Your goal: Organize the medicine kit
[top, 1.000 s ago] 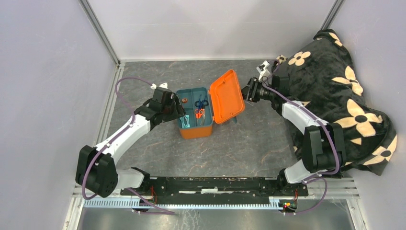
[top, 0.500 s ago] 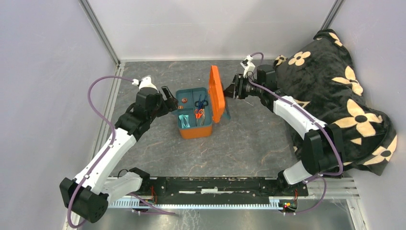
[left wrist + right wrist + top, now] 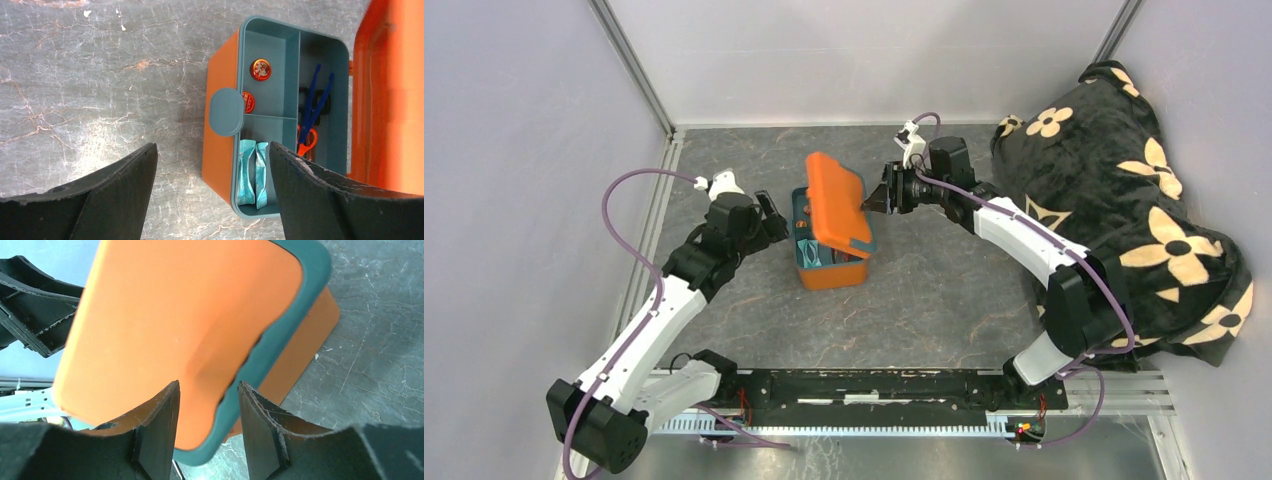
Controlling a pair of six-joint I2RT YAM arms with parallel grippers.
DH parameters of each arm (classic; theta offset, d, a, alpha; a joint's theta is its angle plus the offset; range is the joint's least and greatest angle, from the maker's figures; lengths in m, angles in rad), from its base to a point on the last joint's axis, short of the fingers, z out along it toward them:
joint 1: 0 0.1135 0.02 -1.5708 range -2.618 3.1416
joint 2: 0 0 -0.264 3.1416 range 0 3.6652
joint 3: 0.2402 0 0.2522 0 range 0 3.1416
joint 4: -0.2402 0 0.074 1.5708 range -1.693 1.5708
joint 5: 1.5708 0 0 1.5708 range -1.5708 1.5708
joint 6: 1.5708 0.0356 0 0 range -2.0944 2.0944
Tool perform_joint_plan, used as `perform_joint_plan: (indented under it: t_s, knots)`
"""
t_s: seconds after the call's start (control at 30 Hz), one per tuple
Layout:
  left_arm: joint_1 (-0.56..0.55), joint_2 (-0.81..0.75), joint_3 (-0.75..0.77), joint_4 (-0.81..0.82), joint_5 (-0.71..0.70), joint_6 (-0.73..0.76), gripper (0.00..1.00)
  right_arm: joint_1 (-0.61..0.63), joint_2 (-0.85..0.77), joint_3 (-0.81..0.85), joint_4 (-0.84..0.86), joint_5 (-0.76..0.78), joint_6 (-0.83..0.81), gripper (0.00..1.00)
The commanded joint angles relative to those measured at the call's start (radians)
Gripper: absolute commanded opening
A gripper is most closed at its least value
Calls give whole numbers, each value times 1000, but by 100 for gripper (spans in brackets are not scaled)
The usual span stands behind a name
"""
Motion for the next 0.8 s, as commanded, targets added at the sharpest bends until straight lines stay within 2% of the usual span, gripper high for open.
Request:
perform_joint_plan:
  t_s: [0.0, 0.13, 0.27, 0.5, 0.77]
  knots:
    - [4, 1, -24, 58, 35, -24, 88, 4, 4, 33, 3, 31, -21, 53]
    - [5, 44, -51, 116, 91, -17, 88, 3, 3, 30, 2, 34, -24, 53]
    - [10, 75, -36, 80, 26, -44, 83, 6, -3, 30, -13, 44, -34, 53]
    - [27, 43, -54, 87, -5, -50, 83, 11, -10, 62, -71, 77, -78, 53]
    - [121, 76, -122, 169, 123, -51, 76, 41, -6, 83, -96, 96, -94, 54]
